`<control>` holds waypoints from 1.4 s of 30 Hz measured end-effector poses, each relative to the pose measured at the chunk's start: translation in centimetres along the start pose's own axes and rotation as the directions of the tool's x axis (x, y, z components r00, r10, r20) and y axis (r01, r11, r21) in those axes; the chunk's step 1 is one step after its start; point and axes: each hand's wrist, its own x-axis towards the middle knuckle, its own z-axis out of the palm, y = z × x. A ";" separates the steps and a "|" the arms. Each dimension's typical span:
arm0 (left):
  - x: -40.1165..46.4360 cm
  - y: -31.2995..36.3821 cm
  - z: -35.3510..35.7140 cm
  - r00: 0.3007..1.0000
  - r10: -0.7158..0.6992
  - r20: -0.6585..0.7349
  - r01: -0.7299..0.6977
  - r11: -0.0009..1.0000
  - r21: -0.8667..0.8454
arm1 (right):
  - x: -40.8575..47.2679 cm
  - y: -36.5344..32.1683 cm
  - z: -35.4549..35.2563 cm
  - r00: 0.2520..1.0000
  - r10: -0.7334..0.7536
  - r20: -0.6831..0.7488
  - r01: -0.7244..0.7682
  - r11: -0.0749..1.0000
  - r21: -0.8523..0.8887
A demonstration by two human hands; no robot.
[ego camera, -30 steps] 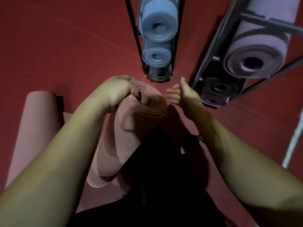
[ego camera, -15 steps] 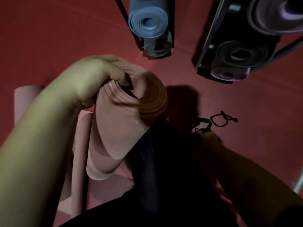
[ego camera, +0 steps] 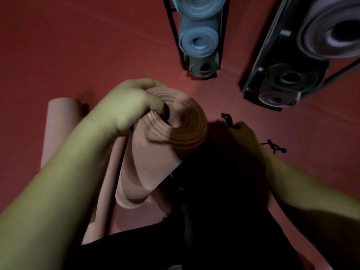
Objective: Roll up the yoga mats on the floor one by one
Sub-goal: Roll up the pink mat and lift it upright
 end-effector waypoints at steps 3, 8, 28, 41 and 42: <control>-5.1 -0.5 -1.8 0.993 0.046 -0.111 -0.057 0.994 -0.097 | -4.1 -8.7 -1.2 0.982 -0.189 -0.026 0.191 0.978 0.079; -13.9 -3.5 -6.0 0.950 0.053 -0.307 -0.139 0.953 -0.268 | -15.0 -20.5 0.3 0.769 -0.628 0.124 0.621 0.778 0.093; -29.1 -19.6 -6.0 0.813 -0.122 -0.570 -0.284 0.771 -0.570 | -37.6 -33.1 10.6 0.315 -0.467 0.826 0.940 0.036 -0.338; -30.3 -18.8 -6.9 0.796 -0.102 -0.597 -0.306 0.783 -0.541 | -38.8 -30.3 10.9 0.364 -0.676 0.641 0.920 0.150 -0.363; -30.1 -18.8 -7.0 0.788 -0.114 -0.605 -0.309 0.777 -0.549 | -38.5 -30.0 10.5 0.405 -0.686 0.605 0.902 0.189 -0.389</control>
